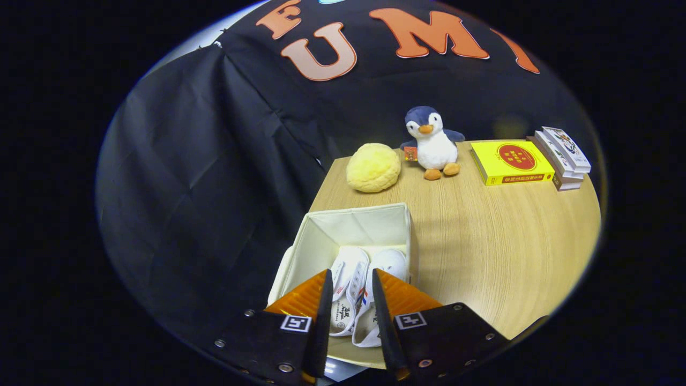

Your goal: Open the storage box then place both shoes into the box .Put the left shoe in first, then the right shoe, with the right side of both shoes facing outward in a uniform manner.

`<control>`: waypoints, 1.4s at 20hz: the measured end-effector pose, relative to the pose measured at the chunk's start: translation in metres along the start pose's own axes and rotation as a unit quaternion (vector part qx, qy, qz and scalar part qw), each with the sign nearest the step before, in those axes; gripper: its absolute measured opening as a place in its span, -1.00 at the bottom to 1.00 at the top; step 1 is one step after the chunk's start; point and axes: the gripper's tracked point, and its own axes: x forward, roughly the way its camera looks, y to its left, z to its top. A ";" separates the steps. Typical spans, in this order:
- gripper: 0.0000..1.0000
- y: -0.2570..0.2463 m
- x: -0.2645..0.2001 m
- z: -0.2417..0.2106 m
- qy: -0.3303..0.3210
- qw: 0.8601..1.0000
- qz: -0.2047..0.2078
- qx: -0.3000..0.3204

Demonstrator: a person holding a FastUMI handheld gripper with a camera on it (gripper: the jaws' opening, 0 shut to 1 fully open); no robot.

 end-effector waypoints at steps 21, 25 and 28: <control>0.96 -0.119 -0.161 0.114 -0.301 0.944 -0.006 -0.135; 0.97 -0.138 -0.175 0.115 -0.323 0.934 -0.022 -0.150; 0.97 -0.140 -0.186 0.118 -0.346 0.924 -0.026 -0.158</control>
